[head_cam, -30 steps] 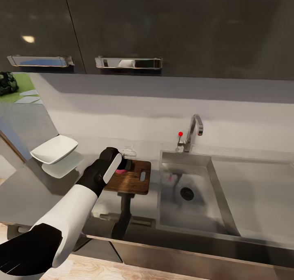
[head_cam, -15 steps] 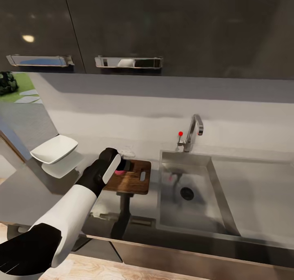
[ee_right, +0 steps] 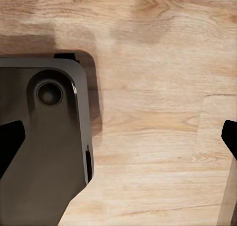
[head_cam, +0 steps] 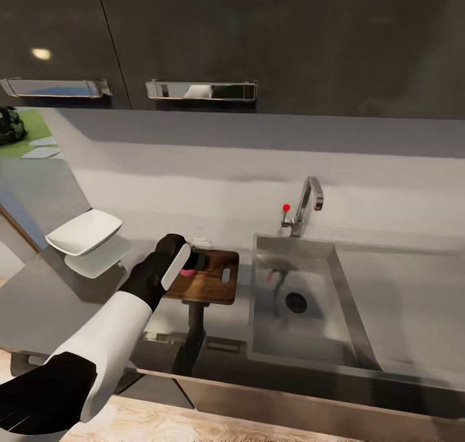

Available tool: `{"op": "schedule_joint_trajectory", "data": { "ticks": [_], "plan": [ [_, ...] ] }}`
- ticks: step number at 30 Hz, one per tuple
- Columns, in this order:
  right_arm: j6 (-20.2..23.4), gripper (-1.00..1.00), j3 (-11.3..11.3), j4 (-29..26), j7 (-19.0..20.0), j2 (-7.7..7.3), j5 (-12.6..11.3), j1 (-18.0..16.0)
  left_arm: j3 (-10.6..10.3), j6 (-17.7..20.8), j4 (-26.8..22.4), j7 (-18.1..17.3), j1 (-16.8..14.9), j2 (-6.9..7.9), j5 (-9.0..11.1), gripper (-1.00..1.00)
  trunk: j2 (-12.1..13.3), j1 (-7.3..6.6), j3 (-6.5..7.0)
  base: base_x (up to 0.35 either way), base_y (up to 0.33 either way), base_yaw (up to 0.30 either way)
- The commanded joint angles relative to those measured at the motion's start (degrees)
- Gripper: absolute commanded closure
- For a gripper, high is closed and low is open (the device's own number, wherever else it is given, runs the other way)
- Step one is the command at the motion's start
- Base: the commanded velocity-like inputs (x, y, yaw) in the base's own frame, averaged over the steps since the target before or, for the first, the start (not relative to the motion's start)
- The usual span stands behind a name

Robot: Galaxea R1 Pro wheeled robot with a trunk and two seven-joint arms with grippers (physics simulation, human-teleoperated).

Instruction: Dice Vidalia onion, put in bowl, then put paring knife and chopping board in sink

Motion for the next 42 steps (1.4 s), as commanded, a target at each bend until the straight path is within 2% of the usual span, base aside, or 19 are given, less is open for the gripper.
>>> {"op": "schedule_joint_trajectory", "data": {
  "ticks": [1, 12, 35, 36, 42],
  "plan": [
    [-0.2, -1.00, -0.3, 0.1, -0.3, -0.01, 0.6, -0.1, -0.1, 0.2, 0.0, 0.6, -0.1, -0.02, 0.6, 1.00, -0.1, 0.03, -0.19, 0.000, 0.000, 0.000],
    [-0.2, -1.00, -0.4, 0.1, -0.3, -0.01, 0.6, -0.1, -0.1, 0.2, 0.0, 0.6, -0.1, -0.07, 0.6, 1.00, -0.1, 0.03, -0.97, 0.000, 0.000, 0.000],
    [-0.2, -1.00, -0.4, 0.1, -0.3, -0.01, 0.6, -0.1, -0.1, 0.1, 0.0, 0.6, -0.1, 0.08, 0.3, 1.00, -0.1, 0.03, -1.04, 0.000, 0.000, 0.000],
    [-0.2, -1.00, -0.4, 0.1, -0.3, -0.01, 0.6, -0.1, -0.1, 0.1, 0.0, 0.6, -0.1, 0.05, 0.2, -1.00, -0.1, 0.03, -1.04, 0.000, 0.000, 0.000],
    [-0.2, -1.00, -0.4, 0.1, -0.3, -0.01, 0.6, -0.1, -0.1, 0.2, 0.0, 0.6, -0.1, -0.04, 0.2, -1.00, -0.1, 0.03, -1.04, 0.000, 0.000, 0.000]
  ]
}}
